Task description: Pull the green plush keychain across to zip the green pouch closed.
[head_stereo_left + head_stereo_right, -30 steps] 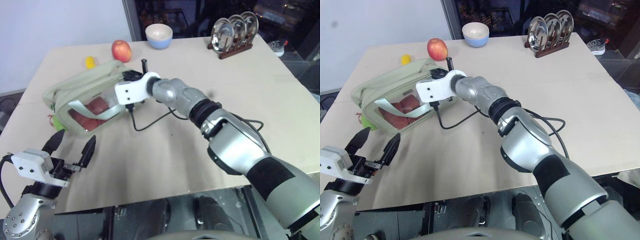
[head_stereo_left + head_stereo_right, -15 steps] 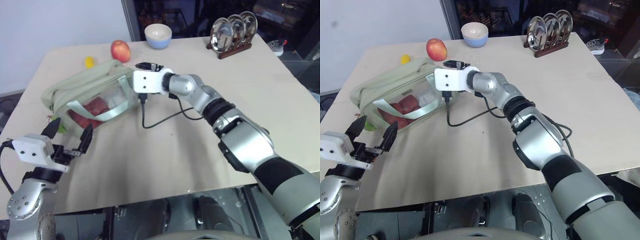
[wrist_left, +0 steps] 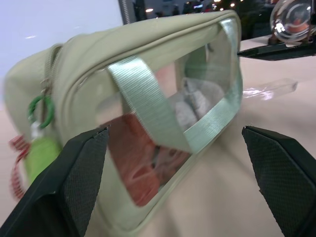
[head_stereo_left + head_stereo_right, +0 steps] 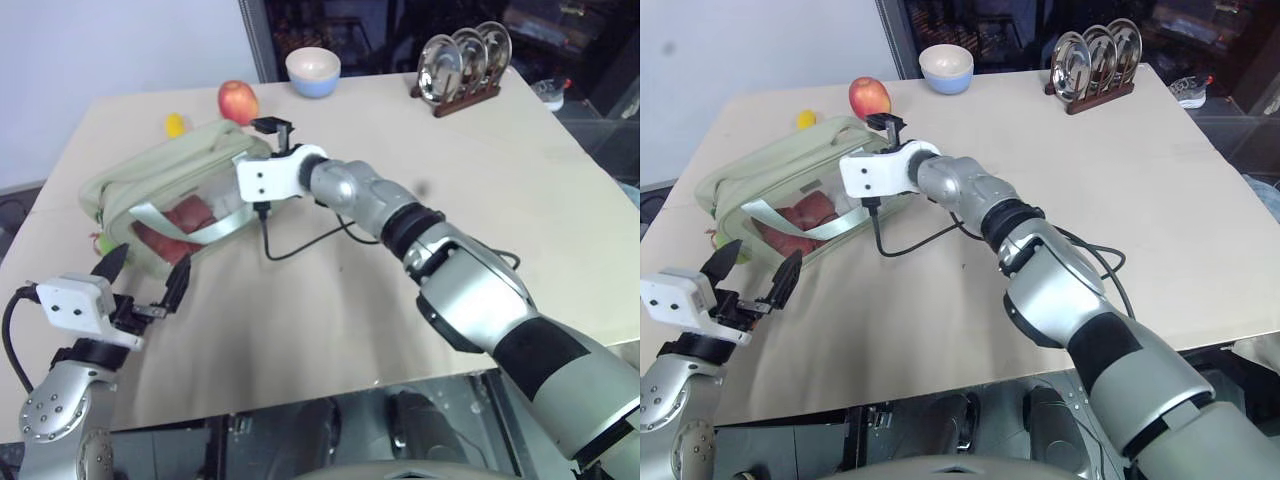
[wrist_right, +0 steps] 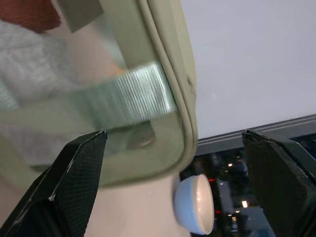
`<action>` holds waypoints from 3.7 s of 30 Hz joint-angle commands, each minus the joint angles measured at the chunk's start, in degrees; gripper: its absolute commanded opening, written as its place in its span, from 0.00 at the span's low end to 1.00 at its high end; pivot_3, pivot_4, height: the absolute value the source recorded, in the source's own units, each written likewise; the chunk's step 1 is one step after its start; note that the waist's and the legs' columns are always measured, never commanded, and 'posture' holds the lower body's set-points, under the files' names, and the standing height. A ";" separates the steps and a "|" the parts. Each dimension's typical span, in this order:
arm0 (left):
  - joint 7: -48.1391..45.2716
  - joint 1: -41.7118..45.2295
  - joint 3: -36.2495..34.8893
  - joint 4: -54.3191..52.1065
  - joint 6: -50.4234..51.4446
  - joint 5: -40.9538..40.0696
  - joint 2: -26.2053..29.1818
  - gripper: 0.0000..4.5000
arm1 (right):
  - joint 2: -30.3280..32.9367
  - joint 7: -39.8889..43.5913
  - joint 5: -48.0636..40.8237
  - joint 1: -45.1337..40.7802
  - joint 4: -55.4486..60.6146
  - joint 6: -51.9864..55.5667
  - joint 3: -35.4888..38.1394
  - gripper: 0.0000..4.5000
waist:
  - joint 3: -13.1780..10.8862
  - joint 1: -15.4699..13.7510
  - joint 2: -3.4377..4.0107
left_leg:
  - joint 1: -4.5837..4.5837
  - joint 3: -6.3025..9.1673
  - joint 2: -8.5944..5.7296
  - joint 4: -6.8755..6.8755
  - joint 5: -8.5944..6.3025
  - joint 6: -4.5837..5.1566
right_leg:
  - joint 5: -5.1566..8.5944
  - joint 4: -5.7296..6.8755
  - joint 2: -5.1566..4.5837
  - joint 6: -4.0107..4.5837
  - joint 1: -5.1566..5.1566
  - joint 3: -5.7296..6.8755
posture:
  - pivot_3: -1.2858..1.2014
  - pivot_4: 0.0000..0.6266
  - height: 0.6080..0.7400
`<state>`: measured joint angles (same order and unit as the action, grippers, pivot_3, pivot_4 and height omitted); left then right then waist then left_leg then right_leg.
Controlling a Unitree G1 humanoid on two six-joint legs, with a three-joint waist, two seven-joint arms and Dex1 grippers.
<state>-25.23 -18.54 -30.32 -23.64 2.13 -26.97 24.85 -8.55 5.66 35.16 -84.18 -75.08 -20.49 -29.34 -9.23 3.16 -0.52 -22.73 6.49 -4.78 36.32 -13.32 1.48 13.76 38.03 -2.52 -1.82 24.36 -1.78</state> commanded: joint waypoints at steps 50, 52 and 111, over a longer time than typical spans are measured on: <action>0.77 -2.10 -1.69 -2.90 -2.20 1.10 -2.26 1.00 | -10.45 34.75 -48.72 10.07 24.59 37.58 25.85 0.52 | 0.01 -0.68 0.00 | -0.04 0.04 0.03 0.04 -0.01 0.01 | -0.04 0.01 -0.04 0.03 -0.03 -0.03 | 0.52 0.24 1.00; 0.65 -2.07 -1.57 -3.43 -2.63 1.84 -1.80 1.00 | -8.02 35.25 -44.42 13.59 28.99 30.57 20.57 0.52 | 0.00 -0.54 0.01 | -0.04 0.04 0.04 0.03 -0.01 0.01 | -0.04 0.01 -0.03 0.03 -0.02 -0.03 | 0.52 0.24 1.00; -31.36 60.36 36.76 25.15 19.97 27.89 41.16 0.72 | 43.52 42.09 -66.39 64.21 106.24 43.79 34.38 1.00 | -0.10 -2.26 -0.06 | -0.17 0.16 0.03 0.34 -0.08 0.20 | -0.04 0.00 -0.05 -0.01 -0.17 0.25 | 0.52 0.24 1.00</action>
<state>-57.24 40.20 7.33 1.53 22.67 -0.31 65.76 34.33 48.30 -30.35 -19.98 29.05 23.53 3.27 -9.33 0.90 -0.57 -22.90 6.66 -4.75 36.69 -13.41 1.68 13.72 38.04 -2.57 -1.83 24.18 -1.53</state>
